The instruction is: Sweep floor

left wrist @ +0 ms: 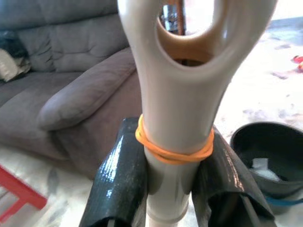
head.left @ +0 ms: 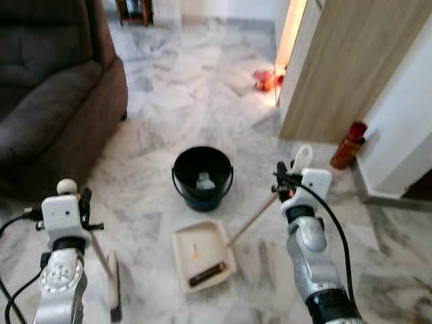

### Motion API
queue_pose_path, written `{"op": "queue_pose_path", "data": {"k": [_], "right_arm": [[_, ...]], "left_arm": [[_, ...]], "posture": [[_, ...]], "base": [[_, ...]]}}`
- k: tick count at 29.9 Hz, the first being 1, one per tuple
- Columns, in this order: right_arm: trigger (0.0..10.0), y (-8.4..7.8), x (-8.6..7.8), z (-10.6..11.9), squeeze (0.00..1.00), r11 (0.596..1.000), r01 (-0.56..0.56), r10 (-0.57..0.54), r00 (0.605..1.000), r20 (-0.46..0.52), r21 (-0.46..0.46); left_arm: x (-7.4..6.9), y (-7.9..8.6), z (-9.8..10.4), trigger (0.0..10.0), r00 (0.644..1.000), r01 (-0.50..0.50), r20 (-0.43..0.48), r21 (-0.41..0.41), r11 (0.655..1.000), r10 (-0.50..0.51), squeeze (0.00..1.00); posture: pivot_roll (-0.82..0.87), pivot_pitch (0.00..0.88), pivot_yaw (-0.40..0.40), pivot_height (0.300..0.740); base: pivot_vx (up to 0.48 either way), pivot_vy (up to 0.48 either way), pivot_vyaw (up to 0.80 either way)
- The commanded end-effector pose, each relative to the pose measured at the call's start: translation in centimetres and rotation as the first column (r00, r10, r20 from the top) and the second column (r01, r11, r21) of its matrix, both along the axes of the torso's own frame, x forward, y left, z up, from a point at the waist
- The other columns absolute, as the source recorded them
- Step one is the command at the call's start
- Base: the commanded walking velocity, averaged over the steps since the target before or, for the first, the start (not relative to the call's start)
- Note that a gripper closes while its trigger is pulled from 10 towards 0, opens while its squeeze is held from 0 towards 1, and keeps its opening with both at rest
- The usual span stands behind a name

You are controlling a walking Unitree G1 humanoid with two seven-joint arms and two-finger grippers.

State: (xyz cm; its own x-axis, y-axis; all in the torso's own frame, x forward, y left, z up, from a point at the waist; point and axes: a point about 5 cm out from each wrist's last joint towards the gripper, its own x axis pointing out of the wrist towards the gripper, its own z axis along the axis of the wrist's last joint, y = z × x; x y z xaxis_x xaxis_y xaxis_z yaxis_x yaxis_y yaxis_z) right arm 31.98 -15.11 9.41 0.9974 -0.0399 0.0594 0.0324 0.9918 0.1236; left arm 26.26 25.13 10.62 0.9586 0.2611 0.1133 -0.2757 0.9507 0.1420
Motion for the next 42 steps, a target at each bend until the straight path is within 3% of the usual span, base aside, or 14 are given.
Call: {"op": "queue_pose_path", "data": {"k": [1,24,42], "right_arm": [[10.0,0.1,0.6,1.6,0.00,1.000,-0.002,0.003,0.998,0.062,-0.015],[10.0,0.1,0.6,2.8,0.00,1.000,0.004,-0.002,0.995,0.104,-0.019],[10.0,0.0,-0.8,5.4,0.00,0.999,0.002,0.005,0.982,0.191,-0.034]], "left_arm": [[0.0,0.6,0.9,10.0,0.999,-0.010,0.033,0.026,1.000,0.010,0.00],[0.2,0.5,1.2,10.0,0.998,-0.001,0.057,0.027,1.000,-0.001,0.00],[0.2,0.5,1.2,10.0,0.999,0.008,0.050,0.044,0.999,-0.011,0.00]], "posture": [[0.14,0.082,0.007,0.740],[0.14,0.084,0.007,0.740],[0.14,0.099,0.015,0.740]], "base": [[0.337,0.000,0.00],[0.029,0.000,0.00],[0.000,0.000,0.00]]}}
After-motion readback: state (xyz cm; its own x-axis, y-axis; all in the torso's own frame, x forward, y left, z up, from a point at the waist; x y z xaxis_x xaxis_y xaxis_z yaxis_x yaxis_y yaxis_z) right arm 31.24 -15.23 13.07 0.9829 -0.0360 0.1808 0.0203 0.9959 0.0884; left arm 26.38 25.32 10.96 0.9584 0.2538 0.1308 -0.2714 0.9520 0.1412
